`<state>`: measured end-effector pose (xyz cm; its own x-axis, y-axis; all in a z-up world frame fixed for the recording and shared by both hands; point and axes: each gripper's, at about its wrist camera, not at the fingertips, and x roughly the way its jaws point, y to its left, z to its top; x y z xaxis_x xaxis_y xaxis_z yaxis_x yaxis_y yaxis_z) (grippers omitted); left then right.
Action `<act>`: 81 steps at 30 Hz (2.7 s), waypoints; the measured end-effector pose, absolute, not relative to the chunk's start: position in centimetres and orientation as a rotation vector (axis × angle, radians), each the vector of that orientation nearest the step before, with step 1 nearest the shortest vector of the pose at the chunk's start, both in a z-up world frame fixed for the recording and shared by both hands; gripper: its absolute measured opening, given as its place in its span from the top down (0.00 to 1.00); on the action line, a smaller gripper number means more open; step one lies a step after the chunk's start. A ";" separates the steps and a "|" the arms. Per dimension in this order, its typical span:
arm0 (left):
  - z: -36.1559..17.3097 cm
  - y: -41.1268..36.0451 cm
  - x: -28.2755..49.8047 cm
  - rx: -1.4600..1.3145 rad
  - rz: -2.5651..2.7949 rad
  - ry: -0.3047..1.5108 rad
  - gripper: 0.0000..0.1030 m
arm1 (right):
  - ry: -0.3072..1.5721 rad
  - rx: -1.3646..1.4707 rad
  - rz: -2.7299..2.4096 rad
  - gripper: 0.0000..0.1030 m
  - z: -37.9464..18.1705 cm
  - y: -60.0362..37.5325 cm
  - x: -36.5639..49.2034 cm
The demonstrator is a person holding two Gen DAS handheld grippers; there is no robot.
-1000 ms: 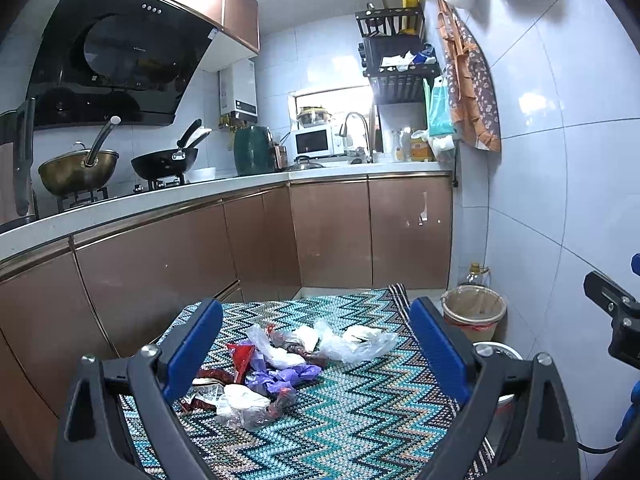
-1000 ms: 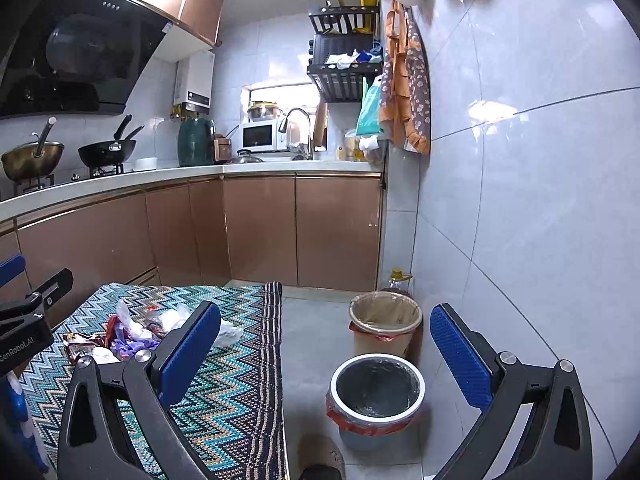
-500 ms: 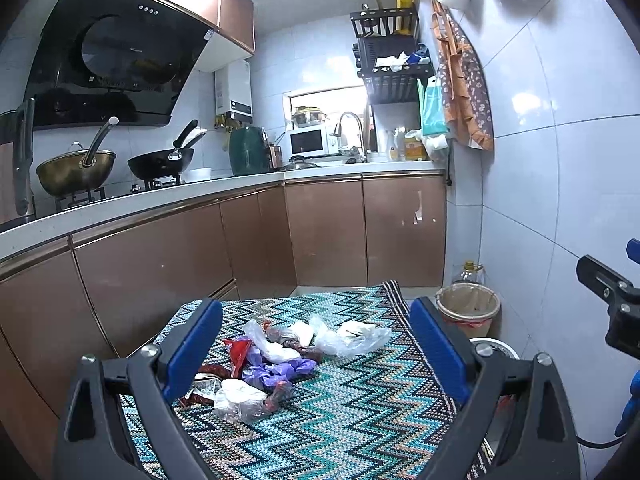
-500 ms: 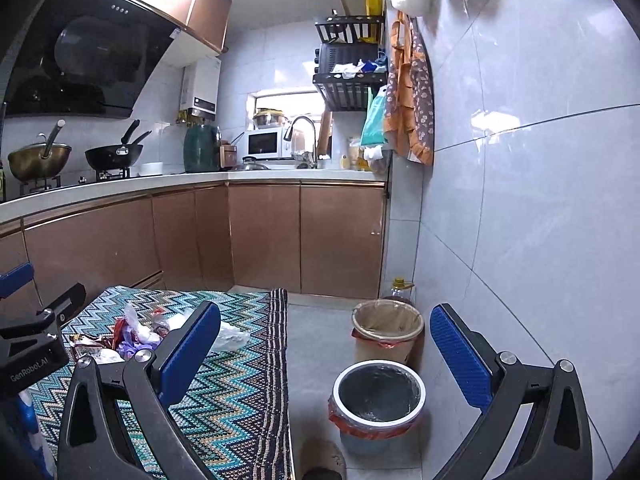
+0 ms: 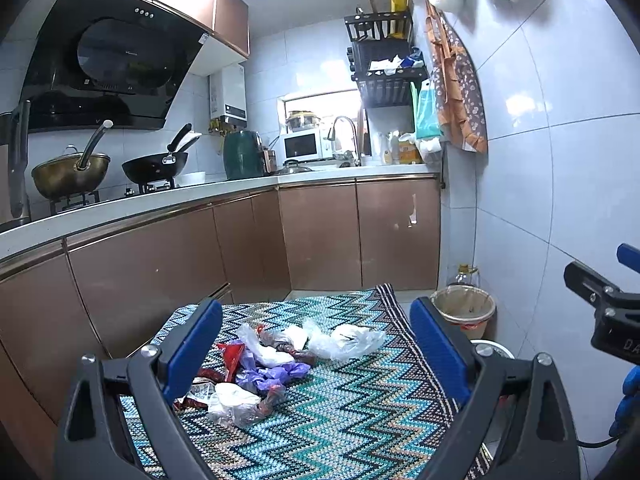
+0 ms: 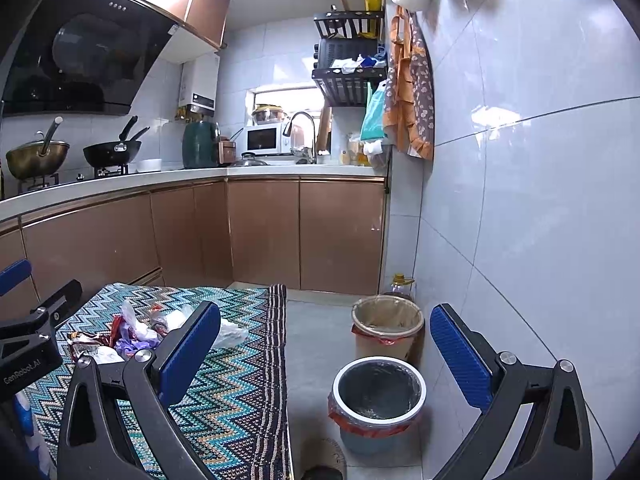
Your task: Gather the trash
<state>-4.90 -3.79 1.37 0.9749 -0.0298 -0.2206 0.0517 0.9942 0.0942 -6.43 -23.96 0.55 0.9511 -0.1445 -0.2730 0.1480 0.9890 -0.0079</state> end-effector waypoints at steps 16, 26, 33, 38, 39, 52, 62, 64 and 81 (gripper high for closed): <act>0.4 -2.6 -3.0 0.011 -0.037 0.237 0.08 | 0.333 0.015 -0.144 0.00 -1.1 -24.2 -3.8; -1.5 -1.0 -0.3 -0.017 -0.004 0.306 0.08 | 0.383 0.016 -0.115 0.00 -2.8 -23.4 -1.1; -2.2 4.2 1.7 -0.047 0.129 0.318 0.08 | 0.412 0.030 -0.028 0.00 -3.3 -22.6 1.2; -3.5 9.4 2.4 -0.041 0.240 0.338 0.08 | 0.481 0.045 0.076 0.00 -4.5 -21.0 4.1; -3.9 10.5 2.5 -0.033 0.267 0.352 0.08 | 0.494 0.040 0.093 0.00 -4.8 -20.6 4.6; -9.1 18.3 4.3 -0.138 0.073 0.586 0.11 | 0.671 -0.046 0.342 0.26 -9.4 -13.1 11.8; -12.9 15.0 10.5 -0.228 -0.149 0.737 0.49 | 0.755 -0.084 0.402 0.27 -12.3 -11.1 14.7; -13.2 14.7 11.4 -0.222 -0.169 0.744 0.54 | 0.763 -0.079 0.403 0.27 -12.6 -11.2 15.1; -16.9 14.6 14.7 -0.183 -0.193 0.868 0.91 | 0.877 0.055 0.701 0.45 -15.3 -6.7 17.6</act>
<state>14.70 14.62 -16.92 0.6311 -0.2412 -0.7372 0.0933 0.9671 -0.2366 17.59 -6.66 -15.33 0.4330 0.5844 -0.6863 -0.5407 0.7776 0.3209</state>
